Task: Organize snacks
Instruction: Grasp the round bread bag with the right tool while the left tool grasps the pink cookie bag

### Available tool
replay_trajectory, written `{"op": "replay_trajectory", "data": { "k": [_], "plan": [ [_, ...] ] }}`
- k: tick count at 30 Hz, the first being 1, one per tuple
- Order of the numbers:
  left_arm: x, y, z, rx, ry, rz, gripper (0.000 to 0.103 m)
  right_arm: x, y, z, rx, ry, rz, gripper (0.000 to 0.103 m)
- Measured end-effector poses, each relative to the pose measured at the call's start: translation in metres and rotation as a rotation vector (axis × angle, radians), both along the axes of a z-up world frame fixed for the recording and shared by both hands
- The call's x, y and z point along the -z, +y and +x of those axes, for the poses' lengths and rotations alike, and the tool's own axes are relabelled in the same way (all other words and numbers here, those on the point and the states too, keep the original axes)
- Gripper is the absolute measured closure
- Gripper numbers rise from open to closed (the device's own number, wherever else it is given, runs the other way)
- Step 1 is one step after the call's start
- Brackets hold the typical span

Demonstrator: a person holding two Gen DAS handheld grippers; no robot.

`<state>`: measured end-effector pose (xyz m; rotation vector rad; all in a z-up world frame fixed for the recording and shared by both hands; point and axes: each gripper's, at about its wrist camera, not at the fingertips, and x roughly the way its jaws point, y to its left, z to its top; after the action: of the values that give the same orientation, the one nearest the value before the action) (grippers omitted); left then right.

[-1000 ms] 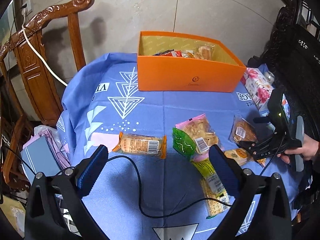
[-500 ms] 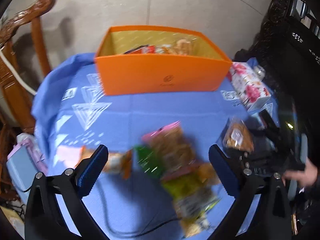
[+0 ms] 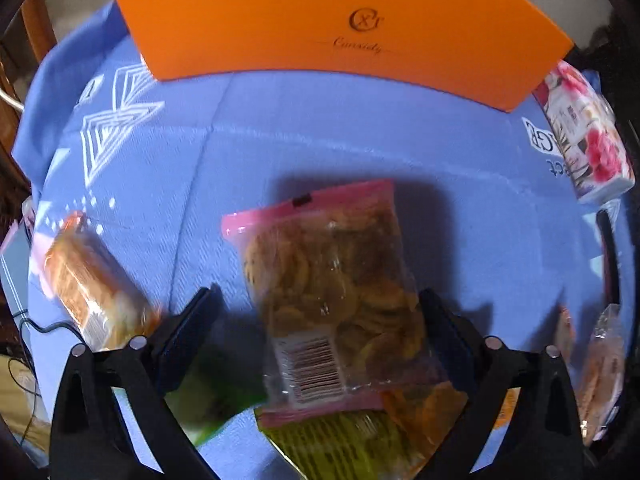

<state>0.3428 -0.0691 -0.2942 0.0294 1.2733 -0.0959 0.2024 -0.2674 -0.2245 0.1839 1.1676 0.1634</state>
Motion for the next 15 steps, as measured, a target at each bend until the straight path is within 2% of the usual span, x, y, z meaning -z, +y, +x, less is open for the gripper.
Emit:
{"op": "replay_trajectory", "data": {
  "k": [2,4,6,11,15],
  "plan": [
    [0.001,-0.005,-0.002,0.022,-0.009,0.030,0.009,0.006,0.005,0.002,0.006,0.006,0.007,0.023],
    [-0.002,-0.005,-0.005,0.025,-0.030,0.037,0.031,0.006,0.005,0.002,0.012,-0.002,0.016,0.023],
    [-0.007,-0.006,-0.007,0.045,-0.043,0.031,0.042,0.005,0.005,0.002,0.017,-0.012,0.024,0.023],
    [-0.012,-0.002,-0.012,0.059,-0.042,-0.016,0.053,0.003,0.003,0.000,0.019,-0.026,0.030,0.023],
    [-0.018,-0.001,-0.020,0.062,-0.050,-0.029,0.056,-0.002,0.001,-0.003,0.025,-0.033,0.028,0.023]
  ]
}}
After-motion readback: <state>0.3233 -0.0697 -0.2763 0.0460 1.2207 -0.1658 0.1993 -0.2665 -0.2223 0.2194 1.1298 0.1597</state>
